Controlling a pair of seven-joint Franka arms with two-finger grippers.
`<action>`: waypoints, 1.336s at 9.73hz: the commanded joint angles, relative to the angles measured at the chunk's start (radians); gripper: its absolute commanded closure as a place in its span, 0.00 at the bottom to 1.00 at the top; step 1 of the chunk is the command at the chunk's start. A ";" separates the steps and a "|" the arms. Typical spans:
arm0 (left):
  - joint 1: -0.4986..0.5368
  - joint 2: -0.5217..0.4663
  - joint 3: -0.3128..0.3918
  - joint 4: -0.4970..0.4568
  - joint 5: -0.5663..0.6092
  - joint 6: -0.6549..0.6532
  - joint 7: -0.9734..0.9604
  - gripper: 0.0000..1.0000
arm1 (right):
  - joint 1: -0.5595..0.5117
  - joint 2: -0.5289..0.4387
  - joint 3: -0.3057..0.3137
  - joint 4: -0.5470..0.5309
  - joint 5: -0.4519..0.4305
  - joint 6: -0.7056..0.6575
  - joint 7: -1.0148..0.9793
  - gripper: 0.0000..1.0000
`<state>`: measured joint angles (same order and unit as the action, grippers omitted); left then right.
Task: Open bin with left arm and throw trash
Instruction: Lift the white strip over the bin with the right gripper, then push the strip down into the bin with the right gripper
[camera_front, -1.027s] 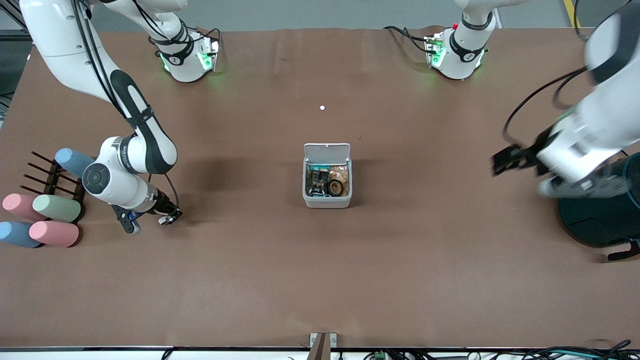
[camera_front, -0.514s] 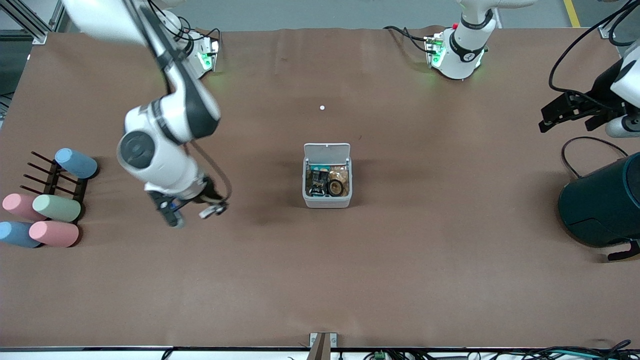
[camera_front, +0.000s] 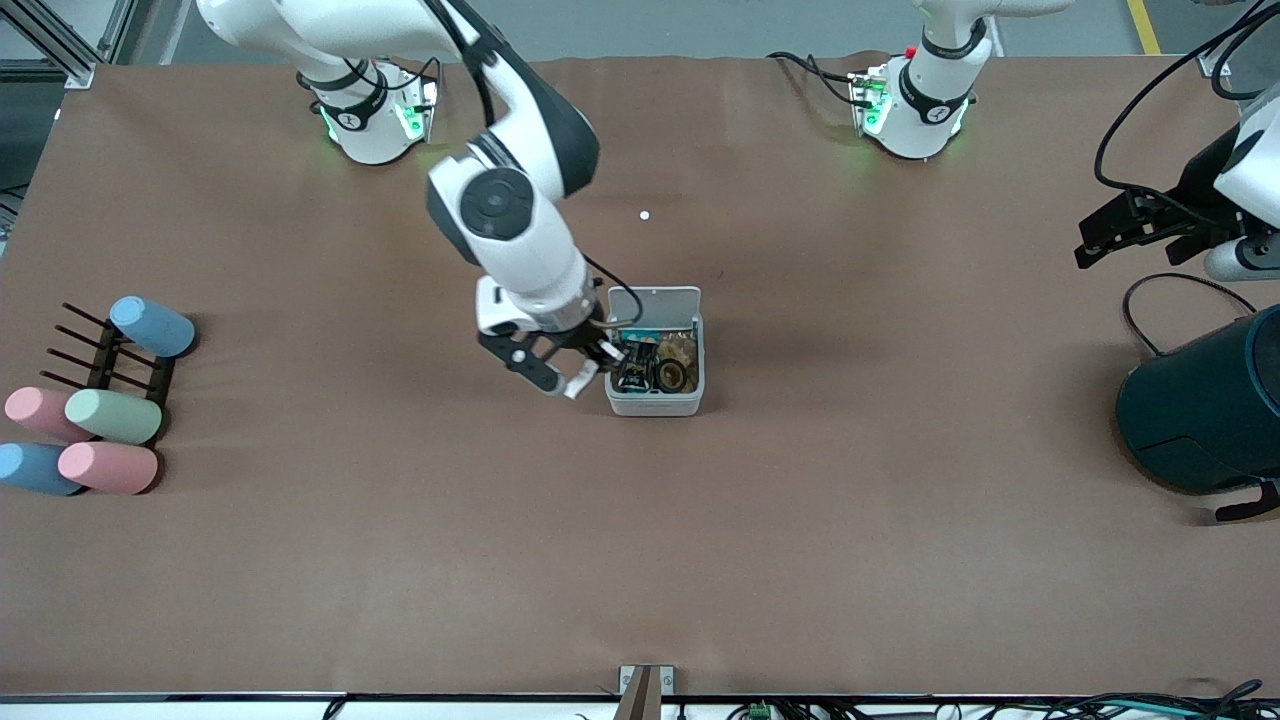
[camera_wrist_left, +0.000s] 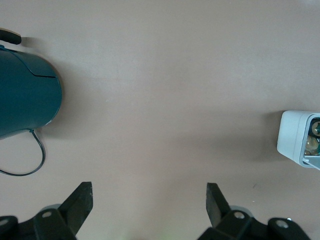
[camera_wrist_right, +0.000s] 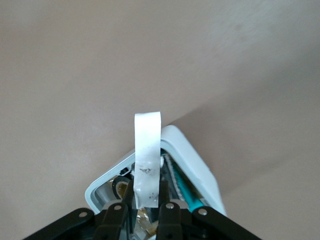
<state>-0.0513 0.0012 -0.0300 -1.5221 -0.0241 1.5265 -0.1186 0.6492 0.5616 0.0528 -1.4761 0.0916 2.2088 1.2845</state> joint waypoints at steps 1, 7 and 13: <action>0.002 -0.004 0.001 0.011 0.001 -0.014 -0.003 0.00 | 0.029 0.064 -0.005 0.068 -0.004 0.040 0.038 1.00; 0.001 -0.003 0.001 0.011 0.003 -0.014 0.003 0.00 | 0.121 0.100 -0.004 0.065 0.010 0.104 0.027 0.97; -0.002 -0.003 0.001 0.020 0.006 -0.014 -0.001 0.00 | 0.126 0.101 -0.002 0.059 0.010 0.095 0.024 0.69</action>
<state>-0.0517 0.0012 -0.0297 -1.5183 -0.0241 1.5265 -0.1182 0.7798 0.6608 0.0515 -1.4310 0.0951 2.3115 1.3009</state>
